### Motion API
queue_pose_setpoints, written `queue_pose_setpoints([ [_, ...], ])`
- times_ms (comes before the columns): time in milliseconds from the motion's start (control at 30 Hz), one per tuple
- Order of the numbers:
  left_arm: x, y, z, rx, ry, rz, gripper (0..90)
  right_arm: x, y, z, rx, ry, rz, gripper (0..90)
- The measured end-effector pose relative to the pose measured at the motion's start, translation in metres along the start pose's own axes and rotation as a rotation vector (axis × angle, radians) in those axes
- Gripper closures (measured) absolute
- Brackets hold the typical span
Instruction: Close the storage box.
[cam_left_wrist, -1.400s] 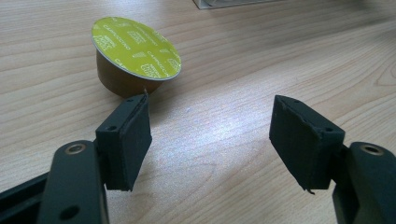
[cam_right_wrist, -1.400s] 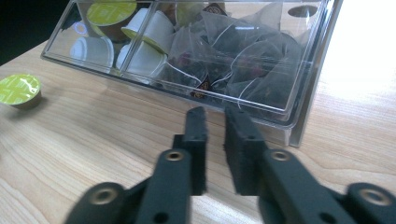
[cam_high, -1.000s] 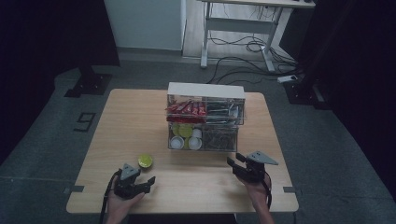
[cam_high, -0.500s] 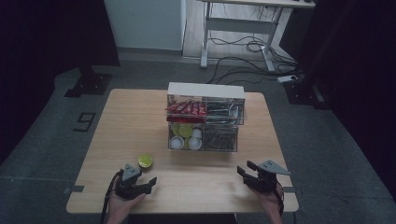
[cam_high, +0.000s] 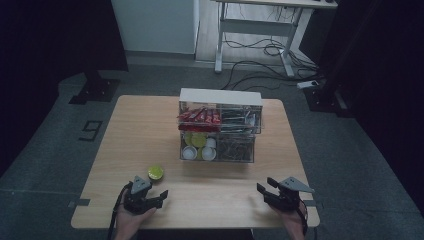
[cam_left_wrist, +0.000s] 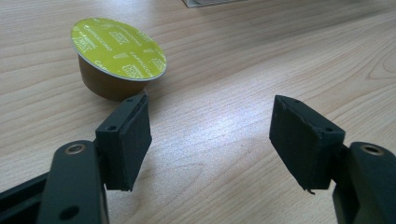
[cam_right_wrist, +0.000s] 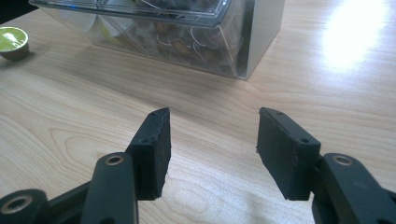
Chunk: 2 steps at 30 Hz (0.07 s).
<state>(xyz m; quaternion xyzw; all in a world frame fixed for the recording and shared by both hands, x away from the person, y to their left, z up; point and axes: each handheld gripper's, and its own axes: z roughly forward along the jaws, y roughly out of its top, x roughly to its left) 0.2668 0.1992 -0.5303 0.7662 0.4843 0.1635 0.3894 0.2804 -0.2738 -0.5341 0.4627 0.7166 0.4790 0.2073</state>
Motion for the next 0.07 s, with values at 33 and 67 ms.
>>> queue_pose_setpoints([
  [33, 0.0005, -0.0001, -0.0002, -0.002, 0.002, 0.000, 29.5, 0.0010, 0.0004, 0.0002, -0.002, 0.002, -0.004, 44.4],
  [67, 0.0005, -0.0001, -0.0002, -0.002, 0.002, 0.000, 29.5, 0.0010, 0.0004, 0.0002, -0.002, 0.002, -0.004, 44.4],
])
